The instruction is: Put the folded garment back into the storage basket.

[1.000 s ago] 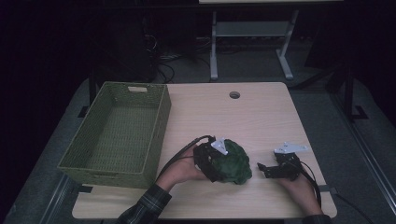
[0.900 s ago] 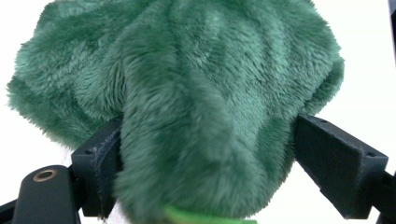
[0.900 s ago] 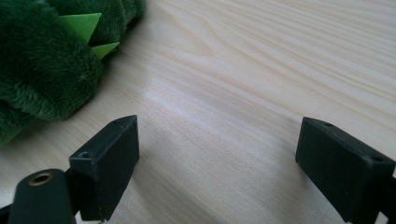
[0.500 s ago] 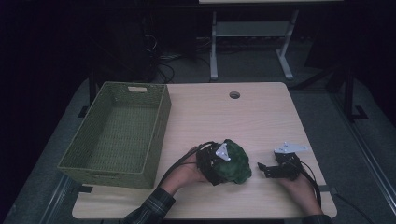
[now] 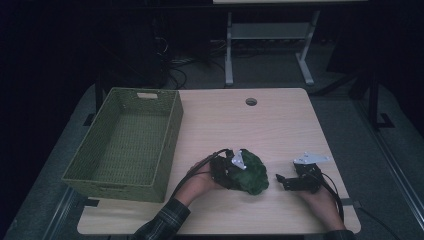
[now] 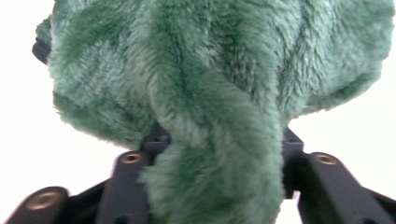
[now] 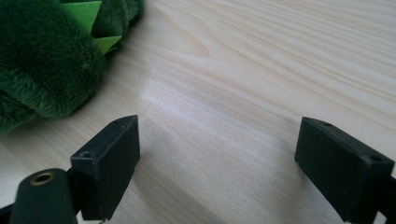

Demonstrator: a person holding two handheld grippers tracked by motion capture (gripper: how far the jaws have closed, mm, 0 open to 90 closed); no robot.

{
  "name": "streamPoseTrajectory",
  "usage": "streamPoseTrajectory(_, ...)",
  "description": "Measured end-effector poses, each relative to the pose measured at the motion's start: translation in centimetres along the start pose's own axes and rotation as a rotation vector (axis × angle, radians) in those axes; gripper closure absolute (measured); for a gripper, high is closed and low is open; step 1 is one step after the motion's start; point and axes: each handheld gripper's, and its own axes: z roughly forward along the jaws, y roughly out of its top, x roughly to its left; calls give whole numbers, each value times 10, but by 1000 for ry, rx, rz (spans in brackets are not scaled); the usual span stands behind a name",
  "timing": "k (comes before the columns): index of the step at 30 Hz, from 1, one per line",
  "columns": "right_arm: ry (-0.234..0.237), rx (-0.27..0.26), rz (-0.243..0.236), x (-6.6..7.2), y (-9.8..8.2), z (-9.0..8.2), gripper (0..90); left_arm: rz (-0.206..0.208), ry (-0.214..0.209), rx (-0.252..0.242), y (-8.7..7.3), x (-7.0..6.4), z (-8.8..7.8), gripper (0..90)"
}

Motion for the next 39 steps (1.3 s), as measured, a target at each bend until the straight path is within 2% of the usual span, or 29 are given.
streamPoseTrajectory(2, 0, 0, 1, 0, 0, 0, 136, -13, -4, 3, 1, 1, -1, 628)
streamPoseTrajectory(6, 0, 0, 1, 0, 0, 0, 136, -15, -6, 6, 2, 2, -3, 687)
streamPoseTrajectory(13, 0, 0, 1, 0, 0, 0, 136, -24, -3, -4, 3, 4, -13, 724)
streamPoseTrajectory(16, 0, 0, 1, 0, 0, 0, 136, -59, -11, -40, 5, 5, -24, 724)
streamPoseTrajectory(21, 0, 0, 2, 0, 0, 0, 136, -62, 0, -40, 8, 7, -39, 722)
streamPoseTrajectory(22, 1, 0, 2, 0, 0, 0, 137, -69, 3, -44, 9, 9, -49, 721)
streamPoseTrajectory(24, 0, 0, 2, 0, 0, 0, 136, -74, 7, -49, 10, 10, -56, 721)
streamPoseTrajectory(25, 0, 0, 2, 0, 0, 0, 136, -74, 7, -49, 10, 10, -56, 720)
streamPoseTrajectory(26, 0, 1, 2, 0, 0, 0, 136, -86, 9, -51, 9, 13, -66, 719)
streamPoseTrajectory(34, 0, 0, 1, 0, 0, 0, 137, -110, 14, -56, 6, 24, -101, 717)
streamPoseTrajectory(36, 0, 1, 4, 0, 0, 0, 137, -115, 15, -61, 5, 25, -104, 716)
streamPoseTrajectory(39, -1, 0, 3, 0, 0, 0, 137, -133, 20, -71, 2, 30, -121, 716)
